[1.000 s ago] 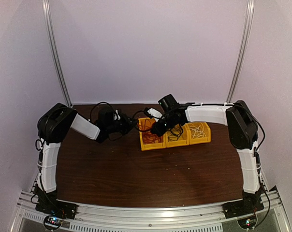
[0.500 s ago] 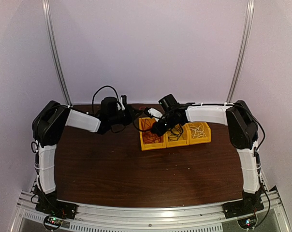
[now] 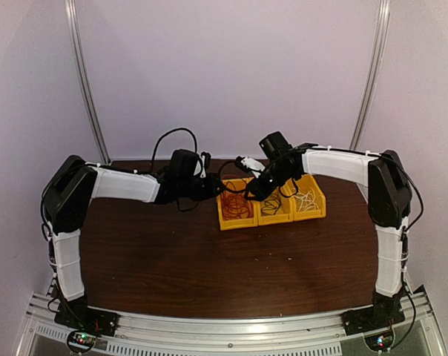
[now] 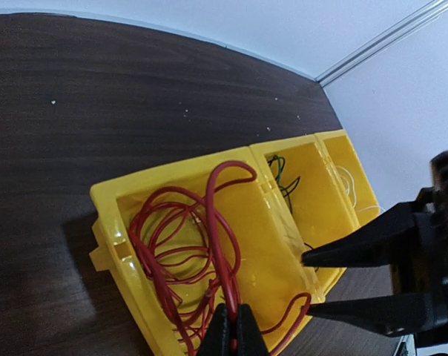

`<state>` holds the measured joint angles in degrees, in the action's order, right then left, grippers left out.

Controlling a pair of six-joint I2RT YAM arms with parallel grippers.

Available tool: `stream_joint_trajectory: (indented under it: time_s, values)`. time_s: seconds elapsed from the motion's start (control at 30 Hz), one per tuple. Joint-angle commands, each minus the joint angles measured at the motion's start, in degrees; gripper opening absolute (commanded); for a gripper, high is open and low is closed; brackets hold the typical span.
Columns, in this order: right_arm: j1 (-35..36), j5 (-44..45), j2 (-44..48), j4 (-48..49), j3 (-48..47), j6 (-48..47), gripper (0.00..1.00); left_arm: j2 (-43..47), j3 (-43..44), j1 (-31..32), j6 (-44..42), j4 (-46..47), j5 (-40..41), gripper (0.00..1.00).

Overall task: Untangle the cables
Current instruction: Adjust the untangled cable in the bin.

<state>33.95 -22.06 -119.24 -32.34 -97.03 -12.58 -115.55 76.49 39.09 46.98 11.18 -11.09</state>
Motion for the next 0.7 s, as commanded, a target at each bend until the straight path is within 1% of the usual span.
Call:
stream_joint_trajectory:
  time_s: [0.0,0.07,0.2,0.3,0.37,0.53,0.6,0.67]
  values:
    - [-1.53,-1.33,7.41,-5.13,1.22,-3.57,0.39,2.97,-0.08,-0.07,-3.54,-5.8,3.06,0.0]
    - [-1.89,-2.1,9.17,-4.72,2.18,-3.75,0.41,3.2,0.15,0.02,-3.75,-6.42,2.14,0.0]
    - [-2.64,-0.33,10.68,-1.7,3.75,-3.28,0.42,3.03,2.67,0.68,-4.44,-10.65,1.59,0.0]
    - [-3.46,-0.61,10.25,-0.83,4.03,-2.51,0.42,1.48,6.91,1.28,-6.14,-18.26,2.62,0.0]
    - [-4.01,-1.34,10.34,0.36,4.51,-1.65,0.42,0.09,10.2,1.79,-7.73,-21.4,4.01,0.0]
    - [-4.81,-2.69,11.64,1.98,6.94,-1.07,0.42,-2.76,12.08,2.59,-7.98,-19.95,5.81,0.0]
    - [-5.11,-5.86,12.49,1.33,8.25,-3.64,0.4,-4.53,13.26,2.82,-8.53,-19.96,6.44,0.0]
    - [-5.13,-9.96,13.68,1.12,10.47,-6.74,0.4,-5.97,13.83,2.83,-8.57,-19.89,6.7,0.0]
